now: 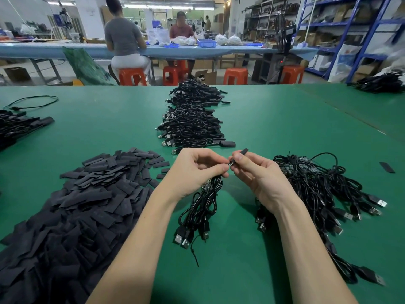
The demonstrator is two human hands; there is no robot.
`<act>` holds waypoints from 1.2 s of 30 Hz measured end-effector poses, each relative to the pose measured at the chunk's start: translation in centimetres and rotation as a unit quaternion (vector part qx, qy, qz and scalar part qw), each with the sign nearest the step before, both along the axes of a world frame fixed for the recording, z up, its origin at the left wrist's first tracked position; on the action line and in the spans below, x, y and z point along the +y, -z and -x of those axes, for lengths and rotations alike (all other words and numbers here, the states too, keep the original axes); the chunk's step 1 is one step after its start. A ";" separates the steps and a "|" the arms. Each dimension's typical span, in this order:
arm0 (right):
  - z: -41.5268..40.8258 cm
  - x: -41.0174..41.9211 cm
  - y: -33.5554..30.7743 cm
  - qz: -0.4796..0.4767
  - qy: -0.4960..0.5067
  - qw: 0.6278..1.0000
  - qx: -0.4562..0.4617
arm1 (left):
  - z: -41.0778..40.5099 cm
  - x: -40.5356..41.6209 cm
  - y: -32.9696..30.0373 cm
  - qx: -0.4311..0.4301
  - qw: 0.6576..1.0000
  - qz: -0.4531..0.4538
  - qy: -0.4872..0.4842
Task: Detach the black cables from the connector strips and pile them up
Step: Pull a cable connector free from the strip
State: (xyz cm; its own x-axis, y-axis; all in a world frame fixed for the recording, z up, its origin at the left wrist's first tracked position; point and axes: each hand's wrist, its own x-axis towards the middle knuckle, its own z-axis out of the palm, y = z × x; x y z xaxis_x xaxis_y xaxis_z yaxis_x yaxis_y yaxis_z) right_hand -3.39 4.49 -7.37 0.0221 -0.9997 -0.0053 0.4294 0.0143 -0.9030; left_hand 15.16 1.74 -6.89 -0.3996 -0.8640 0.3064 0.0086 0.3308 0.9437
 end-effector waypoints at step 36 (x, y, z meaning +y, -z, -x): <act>-1.7 0.5 -0.4 0.069 0.128 0.989 -0.008 | 1.4 -0.2 0.5 0.018 0.999 -0.014 -0.041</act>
